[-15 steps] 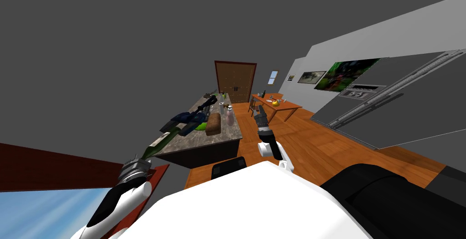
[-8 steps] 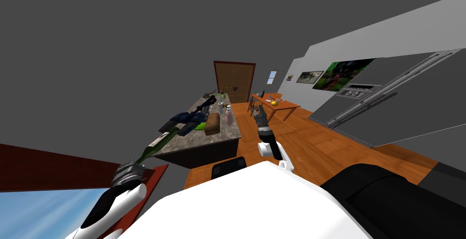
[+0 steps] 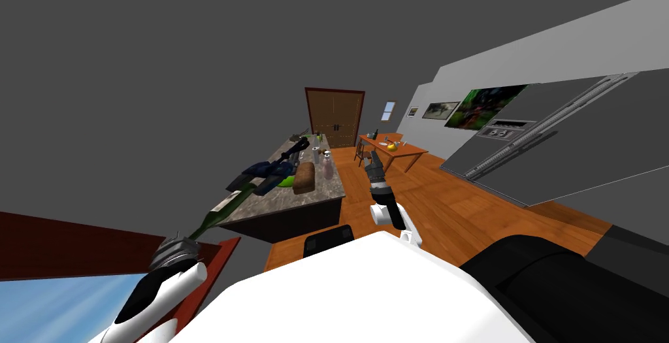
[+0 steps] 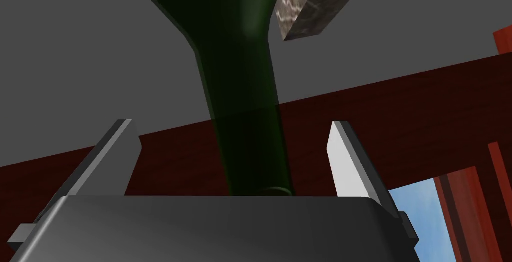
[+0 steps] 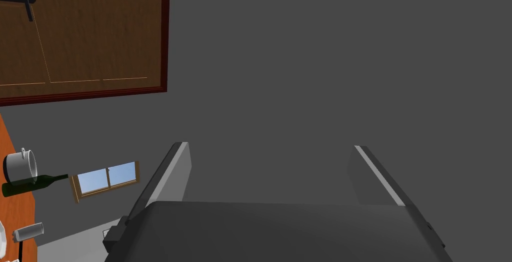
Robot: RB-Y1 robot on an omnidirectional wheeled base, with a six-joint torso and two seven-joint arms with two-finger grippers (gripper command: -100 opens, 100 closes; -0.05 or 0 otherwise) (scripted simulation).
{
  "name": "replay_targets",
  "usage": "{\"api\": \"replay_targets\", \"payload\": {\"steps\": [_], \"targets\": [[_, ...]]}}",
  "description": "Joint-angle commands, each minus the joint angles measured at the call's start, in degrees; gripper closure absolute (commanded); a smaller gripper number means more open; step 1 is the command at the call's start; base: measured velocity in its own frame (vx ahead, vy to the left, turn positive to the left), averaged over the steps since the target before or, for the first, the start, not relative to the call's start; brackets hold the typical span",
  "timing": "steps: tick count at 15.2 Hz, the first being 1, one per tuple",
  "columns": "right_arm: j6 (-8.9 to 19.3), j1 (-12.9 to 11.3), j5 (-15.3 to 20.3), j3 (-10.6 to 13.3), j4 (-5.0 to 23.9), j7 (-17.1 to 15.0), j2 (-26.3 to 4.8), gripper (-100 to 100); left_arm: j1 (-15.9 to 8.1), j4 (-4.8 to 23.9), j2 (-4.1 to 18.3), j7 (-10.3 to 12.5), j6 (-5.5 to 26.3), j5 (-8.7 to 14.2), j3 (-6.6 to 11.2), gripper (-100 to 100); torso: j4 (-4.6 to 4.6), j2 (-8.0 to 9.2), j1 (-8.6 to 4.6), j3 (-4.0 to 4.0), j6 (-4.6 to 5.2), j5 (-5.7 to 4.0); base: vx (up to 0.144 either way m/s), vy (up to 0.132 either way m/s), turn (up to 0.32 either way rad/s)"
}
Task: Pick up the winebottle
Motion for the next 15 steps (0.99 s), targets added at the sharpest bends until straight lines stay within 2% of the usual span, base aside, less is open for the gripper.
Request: {"api": "replay_targets", "payload": {"steps": [1, 4, 7, 8, 9, 10, 12, 13, 14, 15], "targets": [[0.00, 0.00, 0.00, 0.00, 0.00, 0.00, 0.00, 0, -1.87, -0.48, -2.32, -0.61, -0.56, -0.79, 2.01, -100, 0.00, 0.00, 0.00, 0.00, 0.00, 0.00, 0.003, 0.048, -0.031], [0.00, 0.00, 0.00, 0.00, 0.00, 0.00, 0.00, 0, -3.34, -1.95, -5.45, -0.83, -1.35, -1.14, 3.17, -100, -0.01, -0.07, 0.06, -0.04, 0.00, 0.02, 0.014, 0.043, -0.018], [0.00, 0.00, 0.00, 0.00, 0.00, 0.00, 0.00, 0, -4.86, -4.17, -9.70, -0.93, -2.37, -1.31, 4.06, -100, -0.02, -0.10, 0.05, -0.06, 0.00, 0.02, 0.020, 0.045, -0.007], [0.00, 0.01, 0.00, 0.00, 0.00, 0.00, 0.00, 0, -4.86, -4.17, -9.90, -0.93, -2.37, -1.31, 4.06, -100, -0.03, -0.13, 0.06, -0.07, 0.00, 0.02, 0.024, 0.040, -0.008], [0.00, 0.01, 0.00, 0.00, 0.00, 0.00, 0.00, 0, -5.31, -4.90, -11.59, -0.94, -2.70, -1.34, 4.26, -100, -0.03, -0.12, 0.05, -0.07, -0.01, 0.02, 0.017, 0.038, 0.000], [0.00, 0.01, 0.00, 0.00, 0.00, 0.00, 0.00, 0, -5.31, -4.90, -11.59, -0.94, -2.70, -1.34, 4.26, -100, -0.03, -0.11, 0.03, -0.07, -0.01, 0.02, 0.010, 0.028, -0.002], [0.00, 0.00, 0.00, 0.00, 0.00, 0.00, 0.00, 0, -5.82, -5.78, -14.08, -0.95, -3.09, -1.36, 4.48, -100, -0.02, -0.08, -0.01, -0.05, -0.01, 0.01, 0.009, 0.023, 0.000], [0.00, 0.00, 0.00, 0.00, 0.00, 0.00, 0.00, 0, -5.67, -5.46, -12.79, -0.95, -2.73, -1.37, 4.40, -100, -0.02, -0.07, -0.03, -0.04, -0.01, 0.00, 0.006, 0.013, -0.004], [0.00, 0.00, 0.00, 0.00, 0.00, 0.00, 0.00, 0, -7.17, -4.86, -13.19, -1.36, -2.75, -2.03, 6.09, -100, -0.02, -0.06, -0.04, -0.04, -0.02, -0.01, 0.008, 0.042, -0.110], [0.00, 0.00, 0.00, 0.00, 0.00, 0.00, 0.00, 0, -7.58, -4.63, -13.24, -1.47, -2.78, -2.21, 6.57, -100, -0.01, -0.06, 0.03, -0.03, 0.02, 0.00, 0.010, 0.091, -0.178]]}}
